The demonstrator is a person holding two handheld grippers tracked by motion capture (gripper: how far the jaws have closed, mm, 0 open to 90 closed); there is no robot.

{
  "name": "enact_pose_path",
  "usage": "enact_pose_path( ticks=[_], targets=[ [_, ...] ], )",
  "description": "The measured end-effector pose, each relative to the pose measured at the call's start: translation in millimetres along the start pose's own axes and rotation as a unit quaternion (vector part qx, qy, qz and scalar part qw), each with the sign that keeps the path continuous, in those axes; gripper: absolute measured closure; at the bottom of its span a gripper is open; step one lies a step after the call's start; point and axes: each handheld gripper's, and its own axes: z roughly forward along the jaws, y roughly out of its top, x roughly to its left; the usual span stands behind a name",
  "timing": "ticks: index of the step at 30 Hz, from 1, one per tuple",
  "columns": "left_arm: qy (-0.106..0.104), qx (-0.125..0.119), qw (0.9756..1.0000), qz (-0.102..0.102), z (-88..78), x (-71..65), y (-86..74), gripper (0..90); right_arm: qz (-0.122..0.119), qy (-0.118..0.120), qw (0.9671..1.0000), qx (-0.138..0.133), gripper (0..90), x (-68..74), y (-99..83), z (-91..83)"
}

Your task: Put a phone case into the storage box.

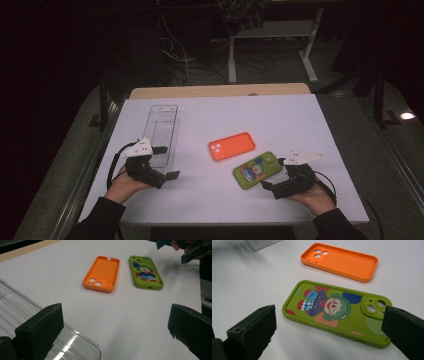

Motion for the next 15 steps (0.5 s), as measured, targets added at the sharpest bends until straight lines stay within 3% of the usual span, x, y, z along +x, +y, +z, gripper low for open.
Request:
enact_pose_path(
  ticks=[9, 15],
  targets=[
    [-0.002, 0.004, 1.0, 0.002, -0.3, 0.4, 2.6, 0.0, 0.004, -0.005, 0.9999, 0.013, 0.0, -1.3, 4.8, -0.2],
    [-0.003, 0.001, 1.0, -0.006, 0.5, -0.7, 3.1, 0.0, -0.002, -0.007, 0.9996, 0.026, 6.3, -0.9, 14.5, 4.4]
  ],
)
